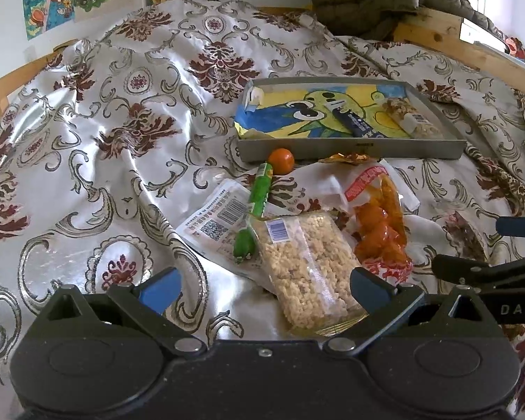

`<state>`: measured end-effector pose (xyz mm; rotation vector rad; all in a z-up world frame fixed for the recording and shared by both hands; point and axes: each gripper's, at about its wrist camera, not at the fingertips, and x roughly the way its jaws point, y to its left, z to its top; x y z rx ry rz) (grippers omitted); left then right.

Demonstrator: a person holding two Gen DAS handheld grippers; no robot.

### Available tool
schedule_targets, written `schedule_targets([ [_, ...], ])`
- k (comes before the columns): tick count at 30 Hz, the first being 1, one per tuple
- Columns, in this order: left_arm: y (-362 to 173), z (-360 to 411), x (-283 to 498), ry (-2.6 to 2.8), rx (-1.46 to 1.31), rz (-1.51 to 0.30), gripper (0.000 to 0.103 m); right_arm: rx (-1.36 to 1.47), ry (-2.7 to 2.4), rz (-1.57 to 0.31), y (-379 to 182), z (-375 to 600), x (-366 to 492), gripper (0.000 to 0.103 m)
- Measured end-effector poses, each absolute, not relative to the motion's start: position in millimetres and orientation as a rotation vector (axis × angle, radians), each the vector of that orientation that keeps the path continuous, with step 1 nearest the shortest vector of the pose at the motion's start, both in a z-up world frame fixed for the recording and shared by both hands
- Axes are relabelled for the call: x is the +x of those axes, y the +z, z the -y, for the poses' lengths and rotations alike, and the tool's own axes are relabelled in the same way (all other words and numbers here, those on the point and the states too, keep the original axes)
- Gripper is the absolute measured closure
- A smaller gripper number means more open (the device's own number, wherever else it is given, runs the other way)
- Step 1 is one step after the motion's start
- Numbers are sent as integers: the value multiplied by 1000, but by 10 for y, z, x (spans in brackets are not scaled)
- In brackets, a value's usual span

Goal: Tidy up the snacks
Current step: 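Withdraw both open tools from the tray back toward the snack pile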

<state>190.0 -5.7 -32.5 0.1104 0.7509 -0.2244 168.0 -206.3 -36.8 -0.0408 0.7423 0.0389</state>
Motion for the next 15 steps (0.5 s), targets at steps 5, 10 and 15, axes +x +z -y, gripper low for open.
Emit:
schedule_targets([
  [5,-352,76,1939,-228,111,-757,1,-61,46,-736,-398,2035,1744,0],
  [10,-373,94,1985,-228,114,-763,1,-88,52,-725,-416,2009,1769,0],
  [15,-382,91,2016,-235,97,-772,1,-105,58,-718,-425,1993,1787,0],
])
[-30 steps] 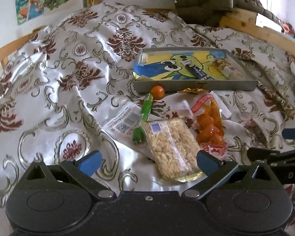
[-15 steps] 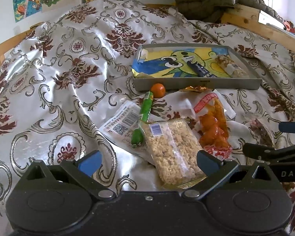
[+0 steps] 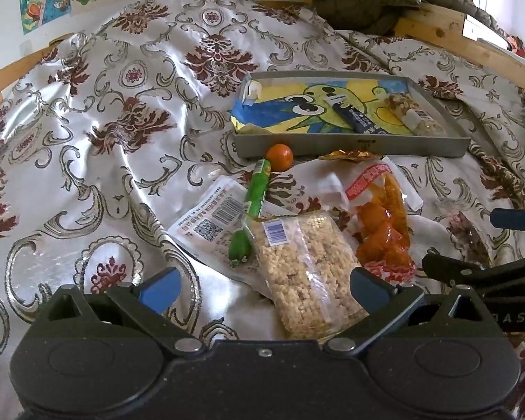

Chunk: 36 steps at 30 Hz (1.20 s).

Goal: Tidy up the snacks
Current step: 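Withdraw both open tools from the tray back toward the snack pile, then grasp the clear puffed rice bag with the left tool while the right tool grasps the red-labelled orange snack bag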

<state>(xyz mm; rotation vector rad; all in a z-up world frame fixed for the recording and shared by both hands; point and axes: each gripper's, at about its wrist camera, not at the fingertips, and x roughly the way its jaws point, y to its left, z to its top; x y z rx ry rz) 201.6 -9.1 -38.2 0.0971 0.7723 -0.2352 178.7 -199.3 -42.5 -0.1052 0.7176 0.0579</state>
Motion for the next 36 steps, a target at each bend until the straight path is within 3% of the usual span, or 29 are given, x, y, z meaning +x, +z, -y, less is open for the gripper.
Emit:
schedule_targets([
  [4,-381,66,2006,-273,53,-771,1,-109,66,-711,-437,1991,1798,1],
  [12,-389,-10,2035,-350,-85,-785,14,-89,144,-711,-458,1947,1803,21],
  [21,-564,-81,2209,-372,-210,-890,46,-42,202,-765,-574,1897,1947,34],
  [24,-652,-105,2274,-354,-235,-939,46,-8,212,-779,-618,1921,2017,36],
  [31,-745,-88,2368,-364,-263,-975,30,46,259,-812,-722,1898,2161,36],
  [36,-782,-121,2413,-363,-304,-983,29,84,274,-819,-797,1901,2264,31],
])
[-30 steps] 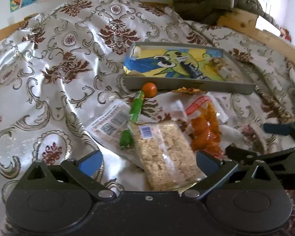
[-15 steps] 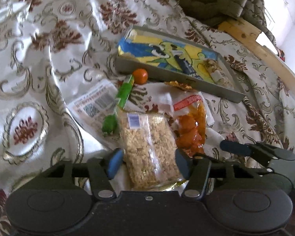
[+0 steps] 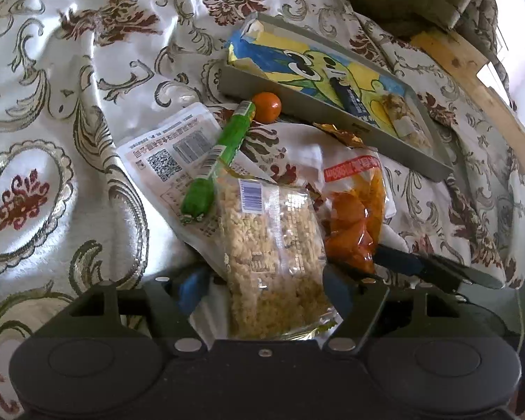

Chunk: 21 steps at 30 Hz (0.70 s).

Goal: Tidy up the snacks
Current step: 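Grasp the clear puffed rice bag with the left tool while the right tool grasps the red-labelled orange snack bag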

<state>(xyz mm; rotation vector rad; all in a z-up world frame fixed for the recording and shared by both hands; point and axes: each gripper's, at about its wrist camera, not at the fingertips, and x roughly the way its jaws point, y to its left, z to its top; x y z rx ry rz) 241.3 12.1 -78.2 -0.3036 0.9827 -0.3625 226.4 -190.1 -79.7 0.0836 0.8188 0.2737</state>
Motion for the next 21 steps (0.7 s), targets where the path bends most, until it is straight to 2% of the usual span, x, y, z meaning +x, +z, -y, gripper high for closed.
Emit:
schedule_targets([
  [3,-773,-126,2406,-363,-305,-980,32,92,269,-817,-796,1899,2263,34],
  [5,-768,-132,2390,-351,-295,-977,41,83,264,-813,-793,1877,2247,35],
  [11,-723,-175,2353,-347,-331,-970,57,74,240,-821,-748,1814,2207,39],
  [21,-644,-60,2243,-371,-285,-964,61,11,180,-835,-654,1767,2176,43],
])
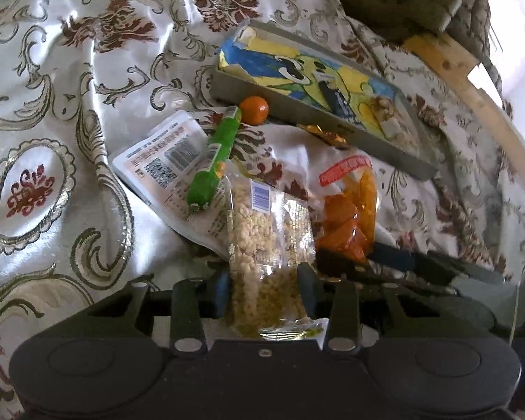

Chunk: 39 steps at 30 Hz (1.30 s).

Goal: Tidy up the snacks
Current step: 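Grasp the clear puffed rice bag with the left tool while the right tool grasps the red-labelled orange snack bag, then carry the rice bag with the left tool while the right tool carries the orange bag into the tray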

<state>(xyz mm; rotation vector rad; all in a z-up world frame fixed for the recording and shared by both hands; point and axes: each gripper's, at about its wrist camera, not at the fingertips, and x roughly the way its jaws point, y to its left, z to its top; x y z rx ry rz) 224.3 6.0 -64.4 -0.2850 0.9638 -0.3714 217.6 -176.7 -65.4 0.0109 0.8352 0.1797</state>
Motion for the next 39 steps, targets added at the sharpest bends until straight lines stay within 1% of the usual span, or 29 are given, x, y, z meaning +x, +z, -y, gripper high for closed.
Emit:
schedule_targets([
  [6,-678,-84,2216,-377,-316,-1007,62,-15,134,-839,-629,1785,2189,44],
  [13,-656,-46,2162,-396,-289,-1007,64,-1,104,-854,-636,1844,2189,44],
  [17,-596,-8,2095,-416,-241,-975,70,-5,94,-847,-617,1859,2158,44],
  [22,-475,80,1935,-465,-170,-881,77,-32,55,-842,-548,1912,2036,44],
  [27,-515,196,1964,-483,-116,-847,78,-40,42,-845,-577,1900,2073,44],
  [29,-566,186,2021,-482,-134,-861,75,-47,38,-848,-611,1889,2090,44],
  [33,-649,118,2086,-478,-206,-894,75,-47,33,-844,-633,1883,2088,44],
  [36,-637,135,2063,-482,-205,-878,77,-37,34,-838,-625,1890,2076,44],
  [39,-583,147,2015,-484,-203,-841,81,-28,43,-822,-591,1900,2056,45],
])
